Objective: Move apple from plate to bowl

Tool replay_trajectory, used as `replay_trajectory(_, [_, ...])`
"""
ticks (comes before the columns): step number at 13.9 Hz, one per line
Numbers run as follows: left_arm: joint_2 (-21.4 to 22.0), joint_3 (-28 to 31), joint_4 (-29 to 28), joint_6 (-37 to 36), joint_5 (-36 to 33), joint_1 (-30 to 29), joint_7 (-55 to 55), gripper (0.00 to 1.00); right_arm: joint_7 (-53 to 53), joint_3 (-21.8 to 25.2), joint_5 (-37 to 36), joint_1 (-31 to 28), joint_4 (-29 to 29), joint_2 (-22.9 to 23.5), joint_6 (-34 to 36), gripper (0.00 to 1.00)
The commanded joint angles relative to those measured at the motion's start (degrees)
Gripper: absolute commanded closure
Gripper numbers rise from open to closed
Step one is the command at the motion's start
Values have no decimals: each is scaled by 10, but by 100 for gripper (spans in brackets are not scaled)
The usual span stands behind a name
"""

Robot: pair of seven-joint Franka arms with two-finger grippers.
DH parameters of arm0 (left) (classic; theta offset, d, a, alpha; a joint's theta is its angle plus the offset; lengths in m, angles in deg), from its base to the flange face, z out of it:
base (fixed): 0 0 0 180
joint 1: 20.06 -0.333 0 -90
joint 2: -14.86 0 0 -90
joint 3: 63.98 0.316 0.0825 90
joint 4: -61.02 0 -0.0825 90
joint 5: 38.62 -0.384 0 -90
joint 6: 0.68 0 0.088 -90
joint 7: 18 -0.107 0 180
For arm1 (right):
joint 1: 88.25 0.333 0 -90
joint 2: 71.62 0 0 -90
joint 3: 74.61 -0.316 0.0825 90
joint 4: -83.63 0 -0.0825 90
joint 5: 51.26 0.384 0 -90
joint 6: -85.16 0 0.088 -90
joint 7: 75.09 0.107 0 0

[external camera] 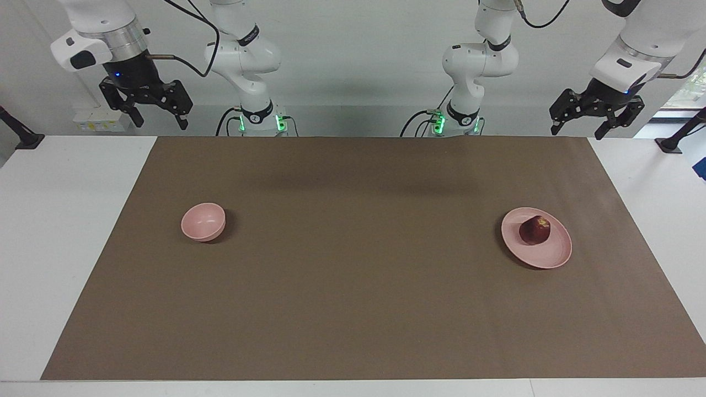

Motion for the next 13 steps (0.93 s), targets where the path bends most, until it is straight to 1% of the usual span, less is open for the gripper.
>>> replay_trajectory(1, [9,1,-6,2,-10,4,0,0,-18,-4,2,-5,13,-14,4,0])
replay_trajectory(13, [9,3,-6,1,-10,2,7,0,-18,-3,3,-5,13,-14,4,0])
